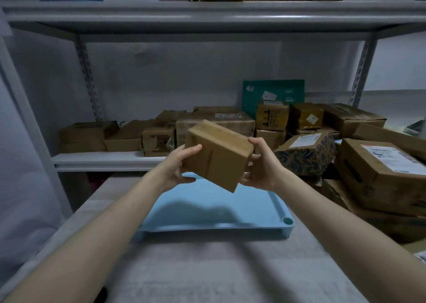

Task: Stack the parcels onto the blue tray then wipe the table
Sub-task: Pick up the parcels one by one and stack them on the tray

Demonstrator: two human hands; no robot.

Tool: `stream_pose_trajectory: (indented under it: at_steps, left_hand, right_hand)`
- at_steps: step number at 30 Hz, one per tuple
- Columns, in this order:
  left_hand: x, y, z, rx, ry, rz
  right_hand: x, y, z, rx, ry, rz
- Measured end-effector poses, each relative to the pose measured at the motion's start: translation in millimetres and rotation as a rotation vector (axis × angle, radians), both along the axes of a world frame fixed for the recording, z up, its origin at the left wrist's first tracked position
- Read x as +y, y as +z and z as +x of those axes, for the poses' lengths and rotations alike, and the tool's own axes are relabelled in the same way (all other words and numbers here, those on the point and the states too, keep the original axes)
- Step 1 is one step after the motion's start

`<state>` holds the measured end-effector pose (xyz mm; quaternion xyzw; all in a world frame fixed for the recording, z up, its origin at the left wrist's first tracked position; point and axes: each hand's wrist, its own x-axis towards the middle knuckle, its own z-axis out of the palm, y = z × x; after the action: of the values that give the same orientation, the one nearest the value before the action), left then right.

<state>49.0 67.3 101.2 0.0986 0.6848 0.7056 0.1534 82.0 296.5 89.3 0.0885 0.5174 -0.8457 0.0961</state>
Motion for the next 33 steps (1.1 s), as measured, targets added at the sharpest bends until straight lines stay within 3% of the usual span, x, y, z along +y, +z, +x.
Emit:
stream_pose_trajectory:
  at_steps: [4,8,13,17,21,25,27,30,33]
  left_hand:
    - [-5,-3,2,-0.119,-0.054,0.057]
    - [0,-4,6,-0.085,-0.034,0.073]
    - [4,-9,2,-0.005,0.014,0.244]
    - [2,-10,2,-0.021,-0.013,0.081]
    - [3,-8,1,-0.205,0.035,0.118]
    - [4,-13,2,-0.268,0.106,0.190]
    - [2,-17,1,-0.271,0.112,0.263]
    - [-2,-24,-2,-0.317,0.042,0.380]
    - [-3,-30,-4,-0.341,-0.040,0.386]
  right_hand:
    - [-3,-7,1,0.166,-0.061,0.092]
    - [3,-14,0,0.296,-0.001,0.228]
    - [8,-21,11,0.200,0.227,0.406]
    - [5,-28,13,0.307,0.027,0.475]
    - [9,-30,17,0.557,-0.070,0.815]
    - [3,-30,22,0.796,-0.114,1.095]
    - [2,-25,25,0.766,-0.080,1.065]
    - [5,-20,29,0.570,-0.012,0.757]
    - [5,-21,31,0.545,0.049,0.511]
